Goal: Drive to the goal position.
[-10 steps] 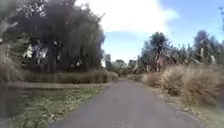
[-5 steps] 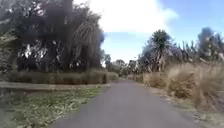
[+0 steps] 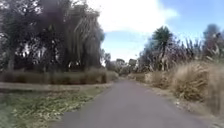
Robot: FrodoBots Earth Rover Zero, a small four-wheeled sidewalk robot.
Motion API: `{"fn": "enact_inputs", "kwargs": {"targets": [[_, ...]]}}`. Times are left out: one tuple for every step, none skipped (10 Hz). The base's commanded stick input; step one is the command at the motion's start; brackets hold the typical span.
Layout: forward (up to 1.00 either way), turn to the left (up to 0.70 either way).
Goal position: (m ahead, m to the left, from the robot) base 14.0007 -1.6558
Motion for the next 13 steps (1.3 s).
{"fn": "enact_inputs", "kwargs": {"targets": [[0.85, -0.34], [0.85, 0.00], [0.85, 0.00], [0.85, 0.00], [0.85, 0.00], [0.85, 0.00], [0.85, 0.00], [0.85, 0.00], [0.85, 0.00], [0.85, 0.00], [0.85, 0.00], [0.85, 0.00], [0.85, -0.07]]}}
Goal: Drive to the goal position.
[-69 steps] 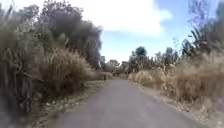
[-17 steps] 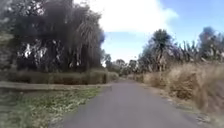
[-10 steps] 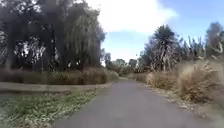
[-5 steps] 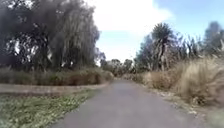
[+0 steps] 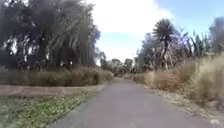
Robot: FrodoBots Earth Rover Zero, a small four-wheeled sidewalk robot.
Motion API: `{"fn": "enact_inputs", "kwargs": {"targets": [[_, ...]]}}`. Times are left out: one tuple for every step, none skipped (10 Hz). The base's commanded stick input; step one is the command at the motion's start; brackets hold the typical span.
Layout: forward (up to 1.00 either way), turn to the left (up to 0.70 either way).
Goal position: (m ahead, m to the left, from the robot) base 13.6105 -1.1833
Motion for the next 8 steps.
{"fn": "enact_inputs", "kwargs": {"targets": [[0.85, -0.18], [0.85, -0.30], [0.85, -0.34], [0.85, -0.34], [0.85, -0.34], [0.85, 0.00], [0.85, 0.00], [0.85, 0.00]]}}
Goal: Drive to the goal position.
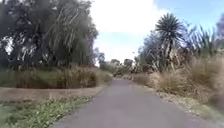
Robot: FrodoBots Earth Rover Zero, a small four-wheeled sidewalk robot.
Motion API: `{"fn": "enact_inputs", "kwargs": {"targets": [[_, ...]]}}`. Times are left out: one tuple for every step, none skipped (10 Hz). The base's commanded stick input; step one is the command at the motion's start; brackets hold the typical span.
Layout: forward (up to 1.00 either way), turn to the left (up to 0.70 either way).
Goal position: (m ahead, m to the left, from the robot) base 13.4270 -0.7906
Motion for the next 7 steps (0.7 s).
{"fn": "enact_inputs", "kwargs": {"targets": [[0.85, 0.00], [0.85, 0.00], [0.85, 0.00], [0.85, 0.00], [0.85, 0.00], [0.85, 0.00], [0.85, 0.00]]}}
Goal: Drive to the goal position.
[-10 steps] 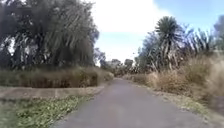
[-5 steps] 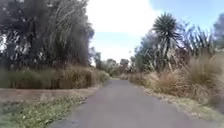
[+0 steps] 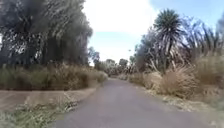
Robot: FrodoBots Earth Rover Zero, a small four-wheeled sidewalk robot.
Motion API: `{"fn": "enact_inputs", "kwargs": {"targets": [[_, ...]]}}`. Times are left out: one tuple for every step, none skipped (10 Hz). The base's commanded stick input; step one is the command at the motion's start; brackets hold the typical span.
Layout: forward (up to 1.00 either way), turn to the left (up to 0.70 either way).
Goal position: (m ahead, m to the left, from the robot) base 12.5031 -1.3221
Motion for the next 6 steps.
{"fn": "enact_inputs", "kwargs": {"targets": [[0.85, 0.00], [0.85, 0.00], [0.85, 0.00], [0.85, 0.00], [0.85, 0.00], [0.85, 0.00]]}}
